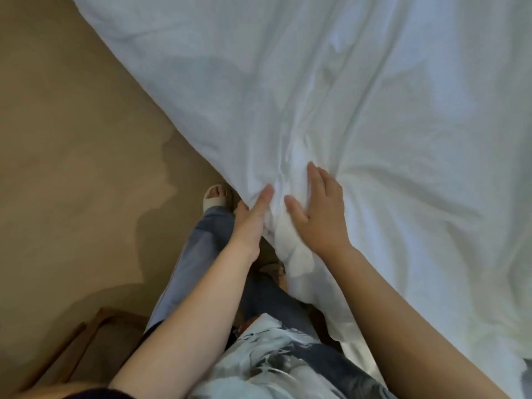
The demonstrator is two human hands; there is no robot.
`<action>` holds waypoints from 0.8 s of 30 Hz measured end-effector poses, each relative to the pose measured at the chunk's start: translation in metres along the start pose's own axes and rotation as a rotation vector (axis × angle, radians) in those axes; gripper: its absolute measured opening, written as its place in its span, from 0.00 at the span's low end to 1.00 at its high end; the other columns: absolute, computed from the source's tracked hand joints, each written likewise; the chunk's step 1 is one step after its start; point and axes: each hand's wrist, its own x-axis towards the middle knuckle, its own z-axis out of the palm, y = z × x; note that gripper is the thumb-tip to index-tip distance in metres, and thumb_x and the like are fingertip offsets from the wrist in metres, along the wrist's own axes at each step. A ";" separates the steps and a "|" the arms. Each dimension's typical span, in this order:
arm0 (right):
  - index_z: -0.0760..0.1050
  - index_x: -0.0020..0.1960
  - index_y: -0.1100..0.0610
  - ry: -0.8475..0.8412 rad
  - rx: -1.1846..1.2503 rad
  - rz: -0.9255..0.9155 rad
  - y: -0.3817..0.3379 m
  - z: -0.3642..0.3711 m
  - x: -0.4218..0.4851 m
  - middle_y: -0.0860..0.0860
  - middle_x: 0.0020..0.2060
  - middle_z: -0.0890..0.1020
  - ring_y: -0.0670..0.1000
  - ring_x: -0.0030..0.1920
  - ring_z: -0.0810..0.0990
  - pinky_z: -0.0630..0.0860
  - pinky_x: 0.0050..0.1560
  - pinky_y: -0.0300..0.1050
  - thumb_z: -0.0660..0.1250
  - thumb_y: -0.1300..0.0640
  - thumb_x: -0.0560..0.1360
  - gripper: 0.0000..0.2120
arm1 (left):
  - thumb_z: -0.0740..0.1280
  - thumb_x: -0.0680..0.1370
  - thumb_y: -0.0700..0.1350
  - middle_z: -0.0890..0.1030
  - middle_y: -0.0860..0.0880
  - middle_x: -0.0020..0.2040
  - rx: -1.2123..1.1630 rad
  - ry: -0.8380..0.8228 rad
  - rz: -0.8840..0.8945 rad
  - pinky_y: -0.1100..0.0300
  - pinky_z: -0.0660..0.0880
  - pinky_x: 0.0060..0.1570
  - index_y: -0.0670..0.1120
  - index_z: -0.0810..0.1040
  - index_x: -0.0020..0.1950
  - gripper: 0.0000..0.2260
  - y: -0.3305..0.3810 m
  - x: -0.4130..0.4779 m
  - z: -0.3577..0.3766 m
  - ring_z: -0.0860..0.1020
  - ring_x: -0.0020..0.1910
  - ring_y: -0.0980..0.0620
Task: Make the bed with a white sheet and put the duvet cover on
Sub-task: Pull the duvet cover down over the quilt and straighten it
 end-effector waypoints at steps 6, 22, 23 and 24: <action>0.56 0.75 0.61 -0.034 -0.337 -0.076 0.075 0.016 -0.091 0.63 0.72 0.61 0.64 0.72 0.59 0.57 0.72 0.59 0.70 0.40 0.69 0.44 | 0.66 0.67 0.67 0.67 0.50 0.71 0.090 0.199 0.047 0.45 0.66 0.67 0.56 0.53 0.76 0.42 -0.068 0.005 0.021 0.69 0.66 0.46; 0.63 0.73 0.54 0.027 -0.222 -0.179 0.143 -0.027 -0.134 0.50 0.48 0.67 0.52 0.50 0.70 0.67 0.46 0.43 0.48 0.49 0.81 0.23 | 0.70 0.74 0.55 0.85 0.55 0.43 0.012 0.073 0.169 0.67 0.76 0.32 0.51 0.79 0.51 0.10 -0.139 -0.035 0.008 0.83 0.40 0.58; 0.64 0.73 0.56 0.054 -0.189 -0.185 0.142 -0.030 -0.138 0.51 0.48 0.67 0.52 0.49 0.69 0.68 0.47 0.43 0.48 0.50 0.81 0.22 | 0.70 0.74 0.55 0.84 0.54 0.47 0.026 0.125 0.150 0.66 0.76 0.33 0.50 0.78 0.54 0.13 -0.142 -0.039 0.007 0.82 0.42 0.56; 0.66 0.71 0.57 0.081 -0.170 -0.180 0.140 -0.032 -0.143 0.52 0.48 0.68 0.51 0.48 0.69 0.68 0.47 0.42 0.48 0.50 0.81 0.22 | 0.69 0.74 0.56 0.82 0.51 0.51 0.055 0.155 0.111 0.64 0.76 0.33 0.48 0.76 0.58 0.17 -0.146 -0.044 0.006 0.81 0.44 0.55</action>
